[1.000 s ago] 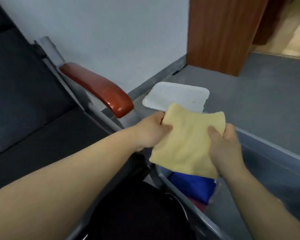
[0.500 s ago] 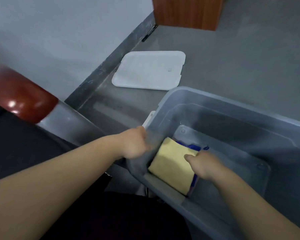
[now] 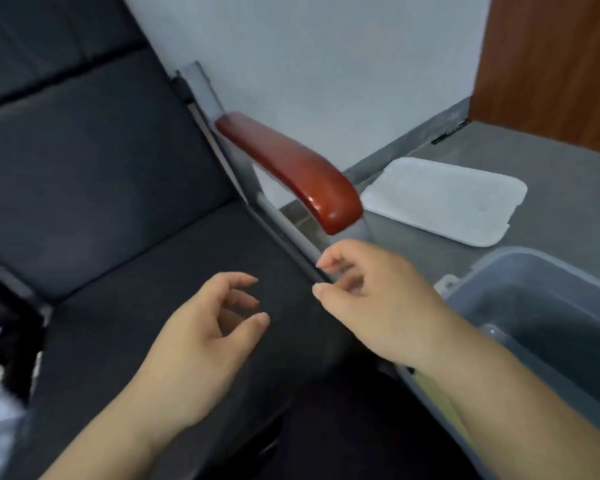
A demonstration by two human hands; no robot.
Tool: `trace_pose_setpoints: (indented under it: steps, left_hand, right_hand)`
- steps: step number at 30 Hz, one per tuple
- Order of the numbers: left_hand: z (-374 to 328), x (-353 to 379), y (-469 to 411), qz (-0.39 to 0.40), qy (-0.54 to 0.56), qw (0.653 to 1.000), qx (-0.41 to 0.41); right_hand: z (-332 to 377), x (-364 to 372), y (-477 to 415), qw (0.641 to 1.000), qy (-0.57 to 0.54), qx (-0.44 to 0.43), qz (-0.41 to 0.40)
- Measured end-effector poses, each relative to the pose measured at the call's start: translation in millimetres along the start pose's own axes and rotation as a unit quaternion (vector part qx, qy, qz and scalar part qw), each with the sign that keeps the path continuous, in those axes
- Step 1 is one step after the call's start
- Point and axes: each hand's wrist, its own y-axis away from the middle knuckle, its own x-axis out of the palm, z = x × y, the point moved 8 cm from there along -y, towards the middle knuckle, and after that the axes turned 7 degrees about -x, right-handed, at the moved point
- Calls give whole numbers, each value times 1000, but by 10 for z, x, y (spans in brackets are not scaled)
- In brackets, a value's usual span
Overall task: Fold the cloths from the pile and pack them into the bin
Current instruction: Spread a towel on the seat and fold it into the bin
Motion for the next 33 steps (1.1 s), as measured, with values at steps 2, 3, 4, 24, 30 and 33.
trace_pose_setpoints:
  steps: [2,3,4,24,30,33]
  left_hand:
    - [236,-528,202,-82,14,997,-6]
    - [354,-748,291,-117,17,993,-8]
    - [503,-1027,409,-155,26,987,-15]
    - [3735,-4031,1874,-433,14,862,-262]
    - [4287,-4089,1849,-378,-38,874,-303]
    - [4375,-4111,1849,-378,-38,869,-318]
  right_hand:
    - [588,309,-163,997,19,-56,51]
    - [839,469,-212,994,30,-81,72]
    - [1136,693,-272,989,41,-111,91]
    - [4029,5042,-440,916,40,-284,281]
    - [4100,5861,-139,843,161,-287,426]
    - [4091,5827,-184,845,219,-293,390]
